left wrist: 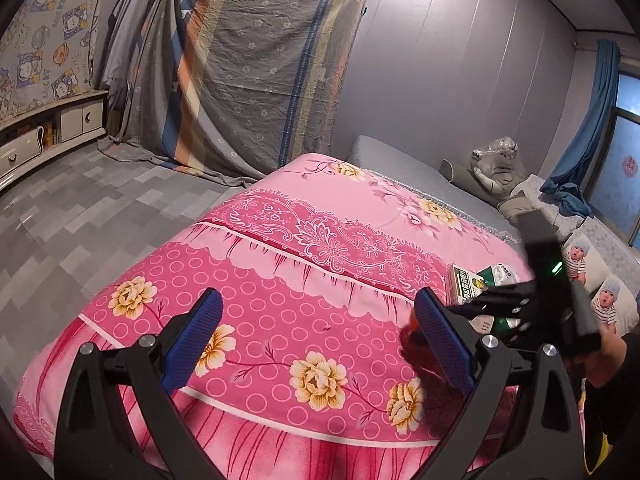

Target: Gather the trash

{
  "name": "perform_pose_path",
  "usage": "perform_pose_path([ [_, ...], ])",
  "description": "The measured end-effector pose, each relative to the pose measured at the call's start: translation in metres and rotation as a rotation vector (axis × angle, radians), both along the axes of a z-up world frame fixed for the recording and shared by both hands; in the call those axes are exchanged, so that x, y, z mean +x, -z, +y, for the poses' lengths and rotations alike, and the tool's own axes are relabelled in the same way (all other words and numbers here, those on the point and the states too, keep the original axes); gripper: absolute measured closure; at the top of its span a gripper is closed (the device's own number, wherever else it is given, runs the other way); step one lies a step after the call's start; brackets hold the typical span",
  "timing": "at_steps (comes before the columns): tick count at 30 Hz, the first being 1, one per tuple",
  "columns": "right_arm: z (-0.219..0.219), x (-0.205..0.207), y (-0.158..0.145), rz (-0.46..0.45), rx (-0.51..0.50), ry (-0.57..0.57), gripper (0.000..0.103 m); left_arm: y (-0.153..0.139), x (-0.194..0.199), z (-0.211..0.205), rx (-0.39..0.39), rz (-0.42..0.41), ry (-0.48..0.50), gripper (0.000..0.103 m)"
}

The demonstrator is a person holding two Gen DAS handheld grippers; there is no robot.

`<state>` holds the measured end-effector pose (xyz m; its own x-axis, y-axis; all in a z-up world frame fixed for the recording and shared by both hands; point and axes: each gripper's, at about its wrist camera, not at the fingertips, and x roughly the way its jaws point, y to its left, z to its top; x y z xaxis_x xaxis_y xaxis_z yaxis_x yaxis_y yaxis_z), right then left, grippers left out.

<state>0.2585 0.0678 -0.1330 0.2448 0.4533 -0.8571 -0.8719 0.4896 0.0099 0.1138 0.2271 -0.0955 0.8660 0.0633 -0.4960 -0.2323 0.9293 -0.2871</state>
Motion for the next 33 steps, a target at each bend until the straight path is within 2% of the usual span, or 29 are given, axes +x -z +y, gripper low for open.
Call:
perform_pose_path([
  [3, -0.042, 0.004, -0.050, 0.002, 0.168, 0.068, 0.070, -0.005, 0.000, -0.009, 0.037, 0.003, 0.025, 0.011],
  [5, -0.088, 0.003, -0.088, -0.030, 0.296, 0.146, 0.070, -0.008, 0.003, -0.021, 0.062, 0.009, 0.068, 0.011],
  [9, -0.167, -0.012, -0.121, -0.101, 0.419, 0.312, 0.070, -0.010, 0.020, -0.071, 0.138, 0.052, 0.236, 0.011],
  [14, -0.246, -0.047, -0.106, -0.087, 0.524, 0.443, 0.069, -0.005, 0.045, -0.150, 0.196, 0.112, 0.470, 0.011],
  [18, -0.285, -0.072, -0.085, -0.057, 0.575, 0.512, 0.069, 0.004, 0.069, -0.201, 0.333, 0.140, 0.568, 0.011],
  [23, -0.320, -0.090, -0.071, -0.034, 0.636, 0.575, 0.069, 0.030, 0.105, -0.226, 0.344, 0.259, 0.646, 0.011],
  [27, -0.337, -0.095, -0.064, -0.024, 0.657, 0.600, 0.069, 0.050, 0.122, -0.237, 0.369, 0.340, 0.660, 0.012],
  [30, -0.341, -0.097, -0.064, -0.020, 0.670, 0.605, 0.069, 0.056, 0.132, -0.238, 0.349, 0.365, 0.659, 0.012],
  [33, -0.341, -0.099, -0.064, -0.021, 0.685, 0.603, 0.069, 0.060, 0.135, -0.248, 0.393, 0.375, 0.663, 0.013],
])
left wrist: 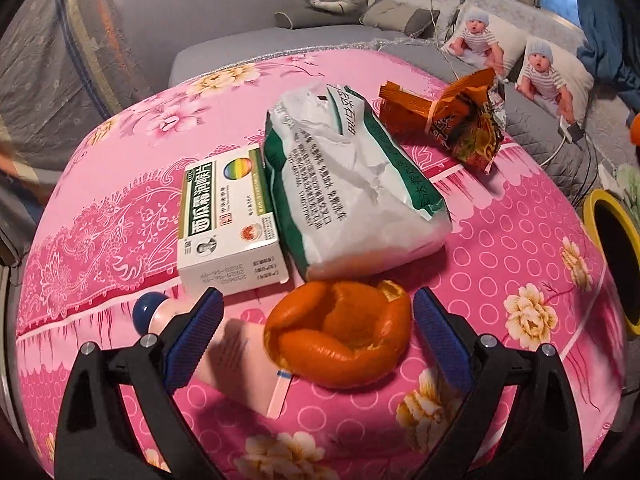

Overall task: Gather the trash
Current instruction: 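Grasp a second orange peel with the left gripper, then carry both orange peels over the bin and open both grippers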

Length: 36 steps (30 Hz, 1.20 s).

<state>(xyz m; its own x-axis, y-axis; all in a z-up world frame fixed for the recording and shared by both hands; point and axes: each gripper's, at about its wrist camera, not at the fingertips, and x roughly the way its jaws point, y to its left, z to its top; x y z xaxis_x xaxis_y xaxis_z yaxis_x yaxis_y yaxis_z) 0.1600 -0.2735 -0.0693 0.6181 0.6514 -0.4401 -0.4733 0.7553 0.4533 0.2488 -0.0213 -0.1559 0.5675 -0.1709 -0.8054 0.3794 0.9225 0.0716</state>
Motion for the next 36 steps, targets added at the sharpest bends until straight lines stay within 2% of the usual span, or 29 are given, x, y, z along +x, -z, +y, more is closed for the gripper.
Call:
perform_pose_path([
  [1, 0.000, -0.001, 0.000, -0.001, 0.003, -0.002, 0.069, 0.002, 0.001, -0.003, 0.015, 0.000, 0.004, 0.016],
  [3, 0.002, -0.003, -0.001, -0.004, 0.003, 0.001, 0.069, 0.008, 0.002, -0.008, 0.045, 0.018, 0.015, 0.038],
  [5, 0.003, -0.006, -0.003, -0.009, 0.000, 0.001, 0.069, 0.012, 0.002, -0.007, 0.050, 0.034, 0.017, 0.048],
  [6, 0.002, -0.007, -0.004, -0.011, -0.002, 0.006, 0.069, 0.011, 0.000, -0.006, 0.047, 0.027, 0.015, 0.053],
  [9, -0.002, -0.013, -0.009, -0.020, -0.001, 0.023, 0.069, -0.003, -0.009, 0.003, 0.017, -0.010, -0.001, 0.060],
  [15, -0.015, -0.029, -0.020, -0.043, 0.029, 0.051, 0.069, -0.052, -0.047, 0.022, -0.067, -0.117, -0.015, 0.062],
  [21, -0.040, -0.052, -0.031, -0.074, 0.074, 0.118, 0.069, -0.105, -0.087, 0.004, -0.141, -0.259, 0.028, 0.062],
  [25, -0.063, -0.070, -0.042, -0.120, 0.071, 0.198, 0.069, -0.134, -0.101, -0.031, -0.172, -0.342, 0.085, 0.062],
  [29, -0.090, -0.087, -0.047, -0.163, 0.045, 0.318, 0.069, -0.147, -0.103, -0.071, -0.185, -0.380, 0.141, 0.062],
  [36, -0.142, -0.126, -0.038, -0.243, -0.083, 0.656, 0.069, -0.147, -0.102, -0.169, -0.198, -0.390, 0.294, 0.062],
])
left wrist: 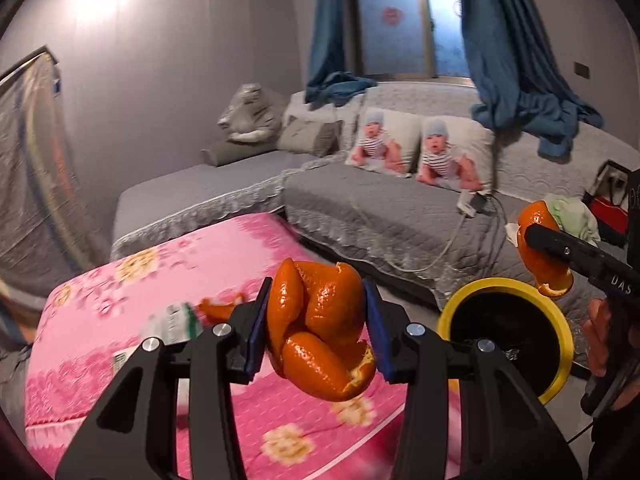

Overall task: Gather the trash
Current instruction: 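Carry both orange peels over the bin and open both grippers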

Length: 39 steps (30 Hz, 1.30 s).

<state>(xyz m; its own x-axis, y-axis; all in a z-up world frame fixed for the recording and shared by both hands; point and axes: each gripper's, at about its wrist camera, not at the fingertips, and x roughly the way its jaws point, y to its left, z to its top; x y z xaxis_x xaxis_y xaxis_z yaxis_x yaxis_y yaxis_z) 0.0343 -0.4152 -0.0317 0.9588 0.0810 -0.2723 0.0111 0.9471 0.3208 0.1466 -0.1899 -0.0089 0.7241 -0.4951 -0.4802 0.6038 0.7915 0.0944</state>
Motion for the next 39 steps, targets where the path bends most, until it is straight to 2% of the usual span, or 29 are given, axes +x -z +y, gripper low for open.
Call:
perform_pose_path([
  [4, -0.026, -0.009, 0.018, 0.031, 0.005, 0.101, 0.069, 0.010, -0.001, -0.044, -0.006, 0.036, 0.081, 0.062],
  [7, -0.041, -0.010, 0.039, 0.085, -0.006, 0.195, 0.069, 0.022, -0.004, -0.074, 0.009, 0.043, 0.132, 0.062],
  [11, -0.055, -0.013, 0.067, 0.154, 0.009, 0.262, 0.069, 0.040, -0.007, -0.107, 0.021, 0.079, 0.190, 0.062],
  [16, -0.070, -0.017, 0.094, 0.217, 0.041, 0.311, 0.069, 0.055, -0.013, -0.131, 0.035, 0.107, 0.237, 0.062],
  [25, -0.084, -0.021, 0.113, 0.273, 0.047, 0.378, 0.068, 0.077, -0.016, -0.157, 0.052, 0.172, 0.267, 0.060],
  [26, -0.086, -0.020, 0.115, 0.287, 0.050, 0.384, 0.066, 0.080, -0.013, -0.158, 0.044, 0.197, 0.259, 0.057],
  [28, -0.091, -0.019, 0.121, 0.313, 0.062, 0.393, 0.060, 0.082, -0.005, -0.154, 0.026, 0.239, 0.250, 0.041],
  [29, -0.093, -0.019, 0.123, 0.315, 0.069, 0.405, 0.051, 0.082, -0.001, -0.151, 0.012, 0.262, 0.237, 0.023],
  [30, -0.094, -0.021, 0.124, 0.319, 0.072, 0.423, 0.041, 0.081, 0.003, -0.147, -0.008, 0.276, 0.221, 0.018],
  [32, -0.097, -0.025, 0.124, 0.314, 0.083, 0.448, 0.038, 0.077, 0.008, -0.139, -0.044, 0.286, 0.209, 0.018],
  [35, -0.099, -0.032, 0.119, 0.291, 0.110, 0.459, 0.032, 0.069, 0.014, -0.124, -0.071, 0.303, 0.175, 0.012],
  [37, -0.096, -0.034, 0.113, 0.275, 0.105, 0.456, 0.032, 0.062, 0.019, -0.109, -0.102, 0.353, 0.149, 0.011],
  [39, -0.092, -0.035, 0.105, 0.259, 0.103, 0.444, 0.032, 0.050, 0.022, -0.088, -0.159, 0.437, 0.110, 0.010],
])
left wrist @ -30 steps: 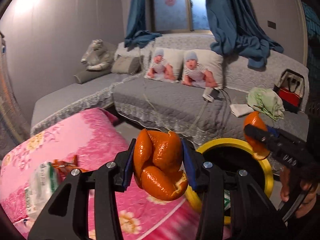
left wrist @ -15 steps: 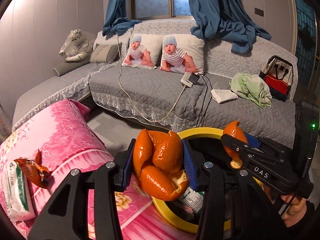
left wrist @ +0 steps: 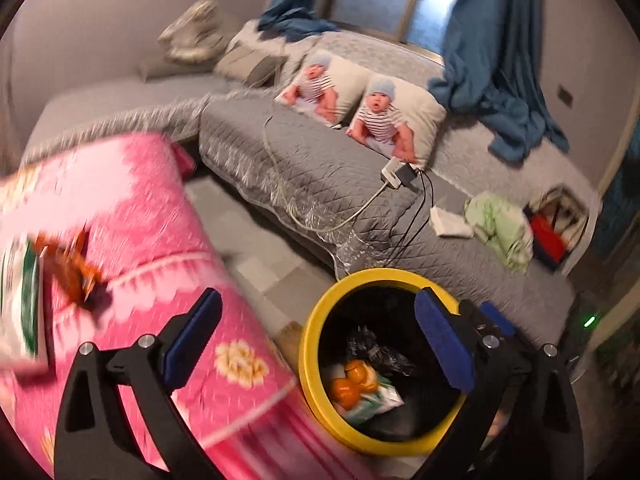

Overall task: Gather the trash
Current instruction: 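Carry both orange peels over the bin and open both grippers, then return to the bed and grasp the orange snack wrapper with the right gripper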

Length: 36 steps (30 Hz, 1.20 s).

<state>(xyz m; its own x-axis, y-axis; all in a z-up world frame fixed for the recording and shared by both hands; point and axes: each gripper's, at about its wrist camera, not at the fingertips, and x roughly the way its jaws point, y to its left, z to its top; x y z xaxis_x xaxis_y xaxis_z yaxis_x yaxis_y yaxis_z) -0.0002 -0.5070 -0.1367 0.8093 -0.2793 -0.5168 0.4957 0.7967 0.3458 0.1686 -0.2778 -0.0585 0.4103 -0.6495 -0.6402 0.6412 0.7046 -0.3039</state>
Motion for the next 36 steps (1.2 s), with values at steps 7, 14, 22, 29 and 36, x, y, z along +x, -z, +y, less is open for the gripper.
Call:
perform_pose_path([
  [7, 0.024, 0.012, -0.017, -0.029, 0.018, -0.085, 0.032, -0.059, -0.023, 0.076, -0.080, 0.026, -0.160, 0.009],
  [14, 0.060, 0.039, -0.030, -0.019, 0.026, -0.177, 0.031, -0.090, -0.037, 0.144, -0.111, -0.019, -0.325, 0.008],
  [22, 0.119, 0.078, -0.060, -0.010, -0.053, -0.313, 0.027, -0.096, -0.039, 0.207, -0.186, -0.005, -0.404, 0.008],
  [29, 0.203, 0.139, -0.079, 0.027, -0.171, -0.506, 0.025, -0.091, -0.029, 0.271, -0.259, 0.023, -0.501, 0.008],
  [36, 0.312, 0.223, -0.060, 0.131, -0.505, -0.773, 0.027, -0.052, 0.003, 0.358, -0.189, 0.007, -0.797, 0.008],
])
